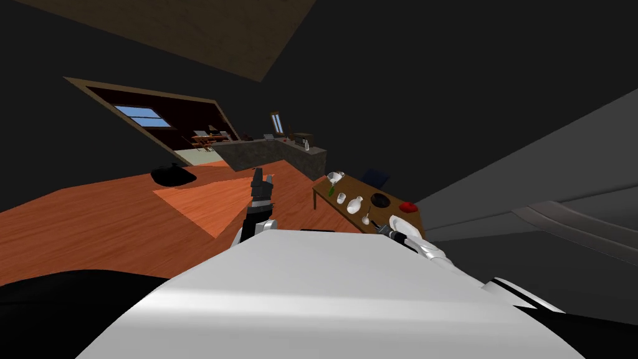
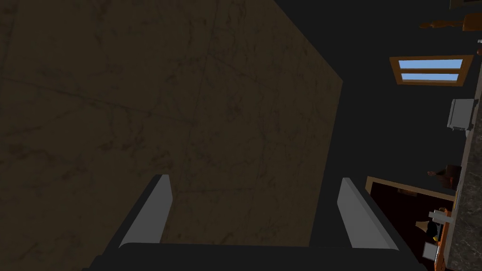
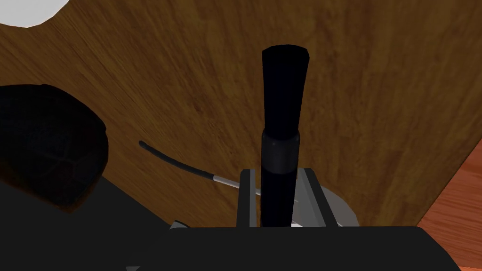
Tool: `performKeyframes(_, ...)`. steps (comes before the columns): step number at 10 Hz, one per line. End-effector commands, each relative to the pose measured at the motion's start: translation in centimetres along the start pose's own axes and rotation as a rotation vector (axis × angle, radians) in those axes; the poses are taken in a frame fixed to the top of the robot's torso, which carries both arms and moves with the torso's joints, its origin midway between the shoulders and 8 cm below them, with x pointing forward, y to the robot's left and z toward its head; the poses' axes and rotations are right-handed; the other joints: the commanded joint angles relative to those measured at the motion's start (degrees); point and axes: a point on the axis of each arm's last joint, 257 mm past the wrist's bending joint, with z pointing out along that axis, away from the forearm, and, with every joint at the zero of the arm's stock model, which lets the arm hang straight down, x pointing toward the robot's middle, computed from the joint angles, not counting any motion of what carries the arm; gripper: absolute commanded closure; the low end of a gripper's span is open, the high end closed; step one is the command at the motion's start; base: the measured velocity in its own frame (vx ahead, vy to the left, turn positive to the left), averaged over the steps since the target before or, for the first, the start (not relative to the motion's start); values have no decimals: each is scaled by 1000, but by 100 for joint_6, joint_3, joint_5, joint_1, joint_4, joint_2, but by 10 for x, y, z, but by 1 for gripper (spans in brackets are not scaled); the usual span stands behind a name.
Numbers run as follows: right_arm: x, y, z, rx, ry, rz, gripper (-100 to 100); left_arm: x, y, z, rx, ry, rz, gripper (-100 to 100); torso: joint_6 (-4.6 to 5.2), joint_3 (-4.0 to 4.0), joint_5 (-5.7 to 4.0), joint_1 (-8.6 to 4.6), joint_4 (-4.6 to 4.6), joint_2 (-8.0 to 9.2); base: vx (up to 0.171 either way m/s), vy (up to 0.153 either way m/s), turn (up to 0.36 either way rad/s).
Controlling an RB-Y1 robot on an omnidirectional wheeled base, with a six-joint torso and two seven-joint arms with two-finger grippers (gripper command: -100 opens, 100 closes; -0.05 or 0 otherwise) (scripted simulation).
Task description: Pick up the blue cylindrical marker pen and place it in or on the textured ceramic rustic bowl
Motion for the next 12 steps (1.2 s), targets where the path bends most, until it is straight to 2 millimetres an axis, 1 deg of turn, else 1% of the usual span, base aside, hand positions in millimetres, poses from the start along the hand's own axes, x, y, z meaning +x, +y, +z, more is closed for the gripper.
performKeyframes(1,4,-27,-3,42,28,-27,100,0,0,0,0,0,0,0,0,0,0,0,0,0,16,195,193)
performKeyframes(2,7,-32,-3,51,39,-31,100,0,0,0,0,0,0,0,-15,1,6,58,4,-1,5,255,204)
performKeyframes(3,14,-43,-5,72,65,-41,100,0,0,0,0,0,-1,0,-18,3,16,91,5,2,-16,230,178)
performKeyframes(4,18,-49,-7,83,79,-46,100,0,0,0,0,0,-1,0,-16,8,16,97,5,13,9,191,139)
performKeyframes(5,23,-54,-8,94,94,-51,100,0,0,0,0,0,0,0,-21,6,13,86,5,8,25,154,119)
performKeyframes(6,32,-66,-12,117,125,-59,100,0,0,0,0,0,0,0,-21,3,12,73,4,3,29,174,153)
performKeyframes(8,41,-77,-16,140,154,-66,100,0,0,0,0,0,0,0,-22,0,14,76,1,0,22,151,93)
performKeyframes(9,53,-93,-24,172,195,-76,100,0,0,0,0,0,0,0,-20,4,13,67,1,8,-24,164,145)
performKeyframes(10,53,-93,-24,172,195,-76,100,0,0,0,0,0,0,0,-25,10,18,77,4,18,-15,119,61)
performKeyframes(11,64,-109,-32,205,230,-82,100,0,0,0,0,0,0,0,-21,11,12,65,3,20,-3,94,80)
performKeyframes(12,67,-115,-35,217,240,-83,100,0,0,0,0,0,0,0,-22,10,15,54,4,17,4,68,55)
